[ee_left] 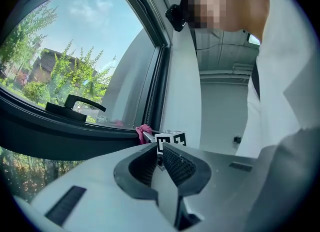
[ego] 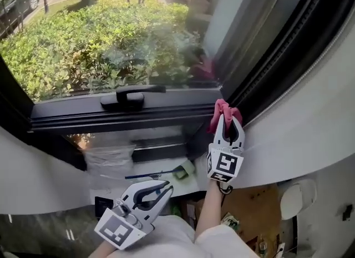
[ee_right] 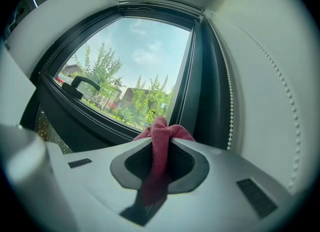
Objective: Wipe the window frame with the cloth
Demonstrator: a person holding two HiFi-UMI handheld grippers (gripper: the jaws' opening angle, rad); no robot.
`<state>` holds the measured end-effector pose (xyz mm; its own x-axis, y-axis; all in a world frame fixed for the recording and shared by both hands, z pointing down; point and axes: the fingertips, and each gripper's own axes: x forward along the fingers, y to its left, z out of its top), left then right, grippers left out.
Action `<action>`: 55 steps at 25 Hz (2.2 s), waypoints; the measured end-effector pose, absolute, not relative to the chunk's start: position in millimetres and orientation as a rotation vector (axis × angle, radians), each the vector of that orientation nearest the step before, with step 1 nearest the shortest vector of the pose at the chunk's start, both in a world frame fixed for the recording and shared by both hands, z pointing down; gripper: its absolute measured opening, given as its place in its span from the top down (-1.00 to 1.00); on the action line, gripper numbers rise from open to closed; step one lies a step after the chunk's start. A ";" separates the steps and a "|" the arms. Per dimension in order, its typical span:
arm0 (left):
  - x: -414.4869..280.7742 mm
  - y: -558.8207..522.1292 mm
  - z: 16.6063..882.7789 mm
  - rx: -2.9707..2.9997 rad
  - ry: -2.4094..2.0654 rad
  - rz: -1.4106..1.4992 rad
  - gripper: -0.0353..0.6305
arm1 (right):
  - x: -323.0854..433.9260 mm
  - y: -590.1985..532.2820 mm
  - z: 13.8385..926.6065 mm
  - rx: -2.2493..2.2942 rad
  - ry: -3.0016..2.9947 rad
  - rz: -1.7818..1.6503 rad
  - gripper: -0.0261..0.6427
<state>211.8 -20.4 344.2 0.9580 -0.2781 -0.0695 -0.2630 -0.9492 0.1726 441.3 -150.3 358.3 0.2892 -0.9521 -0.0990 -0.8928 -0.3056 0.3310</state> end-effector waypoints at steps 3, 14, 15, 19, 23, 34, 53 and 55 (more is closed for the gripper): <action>205.9 -20.3 343.4 2.936 -0.469 -0.150 0.77 | 441.0 -150.1 360.2 2.361 -1.713 -0.399 0.74; 211.0 -15.2 340.3 2.959 -0.425 -0.173 0.77 | 421.9 -153.5 361.4 2.375 -1.799 -0.342 0.76; 212.5 -14.2 339.5 2.963 -0.414 -0.178 0.77 | 418.8 -154.4 361.4 2.370 -1.811 -0.340 0.76; 215.4 -12.7 340.2 2.963 -0.403 -0.174 0.77 | 410.1 -154.9 359.6 2.362 -1.845 -0.335 0.76; 213.1 -16.2 340.7 2.951 -0.431 -0.178 0.77 | 403.3 -154.9 359.4 2.375 -1.885 -0.328 0.76; 204.7 -21.7 338.6 2.954 -0.459 -0.208 0.77 | 388.2 -159.4 358.7 2.368 -1.880 -0.339 0.76; 180.7 -35.4 338.6 2.959 -0.428 -0.210 0.77 | 359.1 -162.6 359.5 2.397 -1.828 -0.326 0.76; 177.8 -38.9 340.0 2.951 -0.438 -0.202 0.77 | 355.1 -163.6 359.4 2.395 -1.829 -0.327 0.76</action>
<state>177.8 -38.9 340.0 0.9484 -0.2973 -0.1103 -0.2770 -0.9460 0.1682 355.1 -163.6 359.4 0.2510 -0.9624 -0.1033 -0.9386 -0.2681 0.2169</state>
